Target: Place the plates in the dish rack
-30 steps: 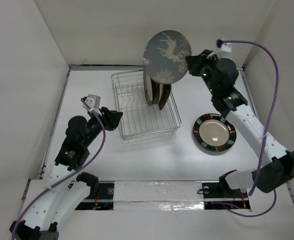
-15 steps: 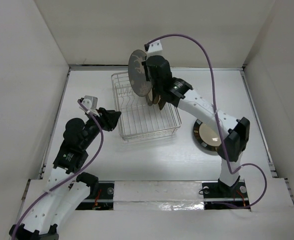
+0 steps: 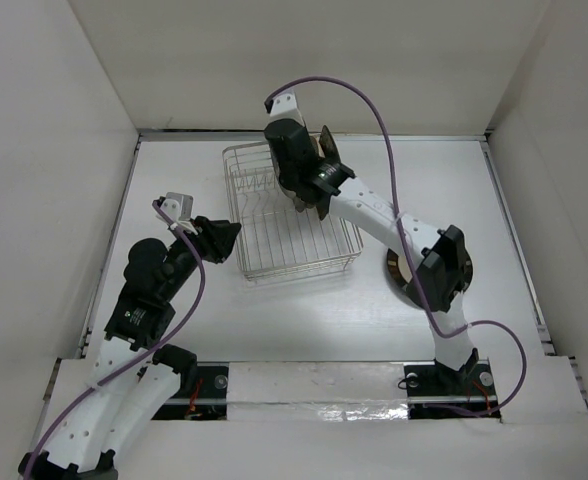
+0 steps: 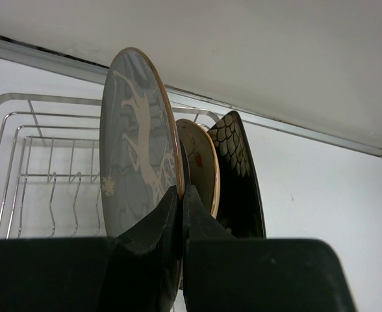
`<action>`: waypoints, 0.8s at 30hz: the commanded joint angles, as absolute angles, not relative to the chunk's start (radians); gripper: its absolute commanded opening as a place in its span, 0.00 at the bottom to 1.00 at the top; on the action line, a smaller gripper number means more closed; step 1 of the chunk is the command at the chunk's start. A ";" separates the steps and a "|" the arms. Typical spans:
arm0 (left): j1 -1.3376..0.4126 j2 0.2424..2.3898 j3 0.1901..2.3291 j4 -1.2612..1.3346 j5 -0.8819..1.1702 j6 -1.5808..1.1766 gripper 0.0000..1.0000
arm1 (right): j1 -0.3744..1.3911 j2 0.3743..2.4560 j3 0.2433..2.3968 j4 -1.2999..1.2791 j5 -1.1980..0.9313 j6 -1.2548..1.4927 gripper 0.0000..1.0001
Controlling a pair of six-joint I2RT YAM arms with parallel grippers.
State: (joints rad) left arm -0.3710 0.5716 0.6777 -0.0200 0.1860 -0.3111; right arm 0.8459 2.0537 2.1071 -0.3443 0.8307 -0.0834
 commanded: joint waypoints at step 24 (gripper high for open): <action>-0.368 0.568 0.693 0.031 0.216 -0.310 0.29 | 0.907 2.197 2.163 -0.265 0.893 -0.037 0.00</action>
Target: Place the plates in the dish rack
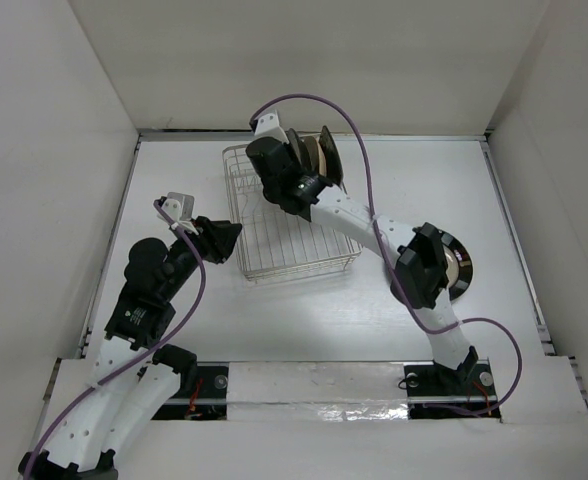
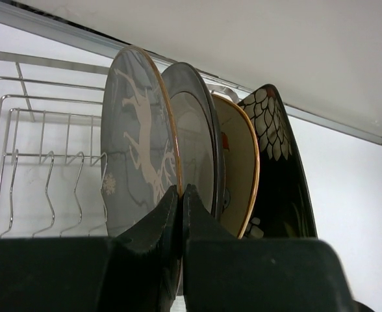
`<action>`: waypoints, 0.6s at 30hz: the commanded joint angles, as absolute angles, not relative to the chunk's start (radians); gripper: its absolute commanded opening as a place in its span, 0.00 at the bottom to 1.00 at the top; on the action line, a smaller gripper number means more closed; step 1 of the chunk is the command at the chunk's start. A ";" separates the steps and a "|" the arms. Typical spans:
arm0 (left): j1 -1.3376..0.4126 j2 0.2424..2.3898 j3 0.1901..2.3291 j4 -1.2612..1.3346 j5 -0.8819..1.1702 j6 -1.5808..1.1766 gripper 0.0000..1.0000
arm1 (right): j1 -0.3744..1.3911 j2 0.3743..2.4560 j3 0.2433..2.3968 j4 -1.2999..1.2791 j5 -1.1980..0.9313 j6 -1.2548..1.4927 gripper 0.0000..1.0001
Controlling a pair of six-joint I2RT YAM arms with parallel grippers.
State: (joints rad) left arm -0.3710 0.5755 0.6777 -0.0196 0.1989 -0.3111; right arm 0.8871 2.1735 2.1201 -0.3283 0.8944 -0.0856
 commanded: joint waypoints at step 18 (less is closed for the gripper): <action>-0.368 0.566 0.692 0.028 0.222 -0.311 0.30 | 0.897 2.204 2.161 -0.288 0.838 0.049 0.45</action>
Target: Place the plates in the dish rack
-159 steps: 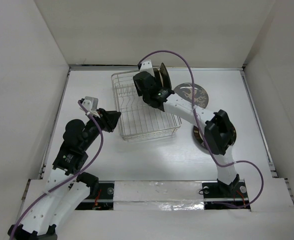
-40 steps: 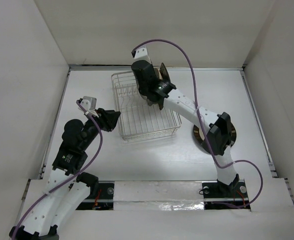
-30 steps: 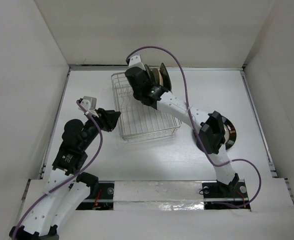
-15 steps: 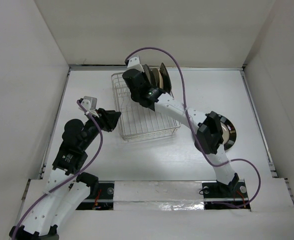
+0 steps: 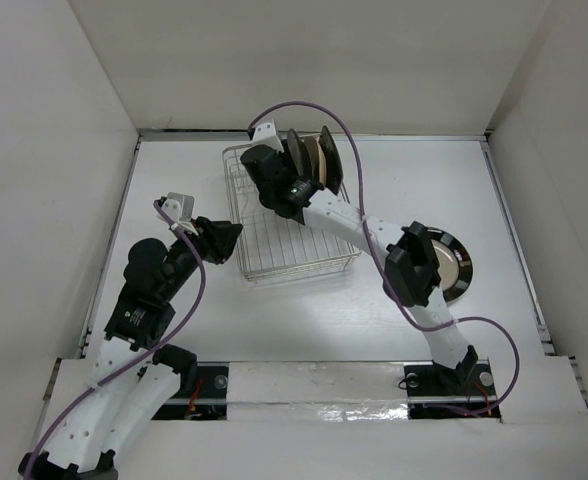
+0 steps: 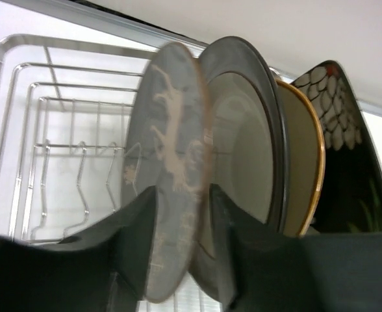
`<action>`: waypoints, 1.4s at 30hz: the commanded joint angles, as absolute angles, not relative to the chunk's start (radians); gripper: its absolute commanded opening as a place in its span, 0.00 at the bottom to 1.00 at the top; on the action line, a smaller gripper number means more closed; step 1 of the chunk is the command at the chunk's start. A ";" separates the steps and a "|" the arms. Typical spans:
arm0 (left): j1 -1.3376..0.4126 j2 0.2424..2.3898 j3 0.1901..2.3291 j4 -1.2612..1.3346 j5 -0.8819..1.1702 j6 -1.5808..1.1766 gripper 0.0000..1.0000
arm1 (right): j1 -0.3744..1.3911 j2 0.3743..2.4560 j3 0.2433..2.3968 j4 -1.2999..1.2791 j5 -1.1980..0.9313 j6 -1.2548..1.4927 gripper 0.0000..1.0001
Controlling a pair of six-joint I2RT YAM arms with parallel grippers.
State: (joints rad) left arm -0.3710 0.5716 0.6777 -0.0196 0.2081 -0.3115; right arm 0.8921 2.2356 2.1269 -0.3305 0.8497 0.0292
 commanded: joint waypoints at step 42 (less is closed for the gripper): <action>-0.388 0.532 0.690 0.035 0.222 -0.318 0.26 | -0.031 1.419 0.624 0.089 -0.115 0.512 0.00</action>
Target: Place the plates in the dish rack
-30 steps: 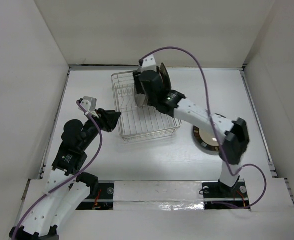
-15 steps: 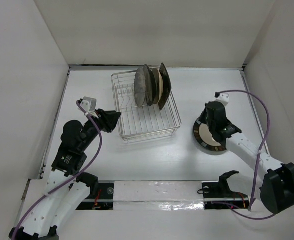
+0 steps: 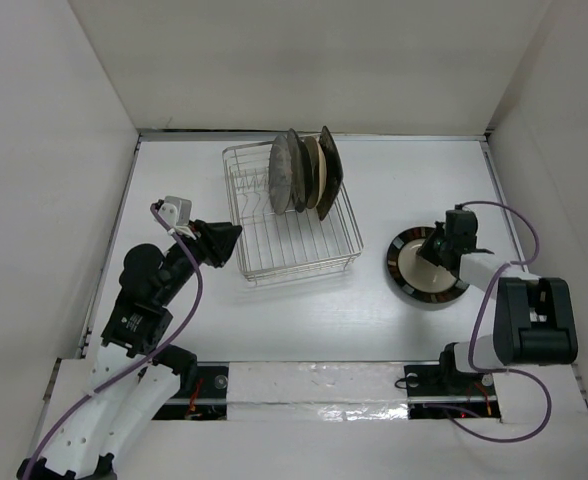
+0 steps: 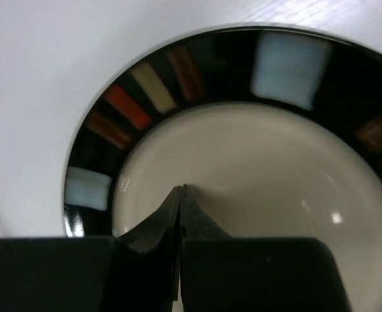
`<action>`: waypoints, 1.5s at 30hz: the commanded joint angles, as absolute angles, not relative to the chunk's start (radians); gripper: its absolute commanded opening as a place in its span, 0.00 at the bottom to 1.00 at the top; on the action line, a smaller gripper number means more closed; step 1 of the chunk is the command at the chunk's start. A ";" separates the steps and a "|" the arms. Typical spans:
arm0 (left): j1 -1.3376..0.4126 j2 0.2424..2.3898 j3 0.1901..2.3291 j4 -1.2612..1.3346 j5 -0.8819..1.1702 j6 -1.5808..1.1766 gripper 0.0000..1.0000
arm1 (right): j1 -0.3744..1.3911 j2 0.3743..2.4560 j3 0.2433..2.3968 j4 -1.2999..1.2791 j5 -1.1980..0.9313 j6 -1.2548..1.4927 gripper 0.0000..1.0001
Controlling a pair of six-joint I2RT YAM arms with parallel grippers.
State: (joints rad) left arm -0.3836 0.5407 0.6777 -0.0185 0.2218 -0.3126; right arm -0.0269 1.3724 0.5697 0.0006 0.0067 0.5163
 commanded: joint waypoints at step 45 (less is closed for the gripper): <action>-0.377 0.586 0.689 0.046 0.253 -0.322 0.26 | -0.336 0.848 0.262 0.178 0.039 0.753 0.84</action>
